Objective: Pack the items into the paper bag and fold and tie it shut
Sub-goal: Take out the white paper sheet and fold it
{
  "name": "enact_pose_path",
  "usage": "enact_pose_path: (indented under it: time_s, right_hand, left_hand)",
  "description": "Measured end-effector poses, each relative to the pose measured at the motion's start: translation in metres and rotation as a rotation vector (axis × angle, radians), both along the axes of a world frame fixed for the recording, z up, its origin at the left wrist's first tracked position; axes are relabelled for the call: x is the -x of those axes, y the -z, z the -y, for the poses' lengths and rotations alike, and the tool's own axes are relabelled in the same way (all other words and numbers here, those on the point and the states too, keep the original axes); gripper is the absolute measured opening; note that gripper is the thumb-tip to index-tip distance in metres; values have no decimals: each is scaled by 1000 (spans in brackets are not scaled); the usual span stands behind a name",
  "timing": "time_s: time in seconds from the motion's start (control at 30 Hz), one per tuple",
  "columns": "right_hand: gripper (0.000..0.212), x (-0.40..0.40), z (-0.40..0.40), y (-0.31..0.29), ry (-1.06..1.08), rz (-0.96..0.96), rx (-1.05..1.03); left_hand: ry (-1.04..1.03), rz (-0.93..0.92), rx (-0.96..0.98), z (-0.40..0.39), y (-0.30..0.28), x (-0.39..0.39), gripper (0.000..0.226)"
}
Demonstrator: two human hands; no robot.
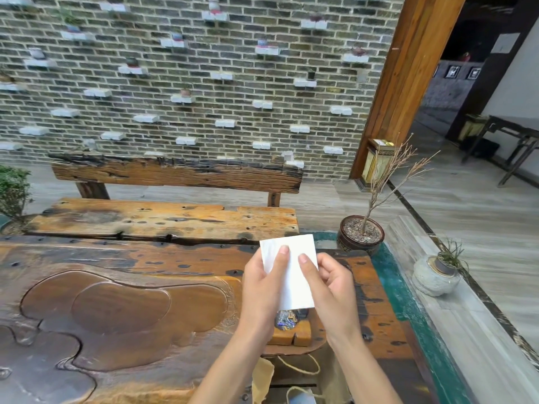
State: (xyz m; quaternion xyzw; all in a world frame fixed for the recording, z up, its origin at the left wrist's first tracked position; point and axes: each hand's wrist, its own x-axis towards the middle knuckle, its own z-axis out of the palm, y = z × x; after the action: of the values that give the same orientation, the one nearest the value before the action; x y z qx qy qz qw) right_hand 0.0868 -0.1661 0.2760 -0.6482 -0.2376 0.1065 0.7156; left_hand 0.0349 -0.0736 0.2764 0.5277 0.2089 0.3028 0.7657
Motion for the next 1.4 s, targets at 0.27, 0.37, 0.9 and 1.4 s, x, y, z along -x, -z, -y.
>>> enact_pose_path:
  time_s: [0.27,0.37,0.9,1.4]
  right_hand:
    - [28,-3,-16,0,151,114,130]
    - [35,-3,-15,5,159,117,121]
    - [35,-9,1,7,-173,-561,62]
    - [34,-51,75,56,-31,-778,113]
  left_hand:
    - [-50,25,-109,0,11,-2,16]
    - [-124,-11,-127,-1,15,-2,23]
    - [-164,-69,-232,-1,35,2,39]
    - [180,-356,-313,-29,114,31,38]
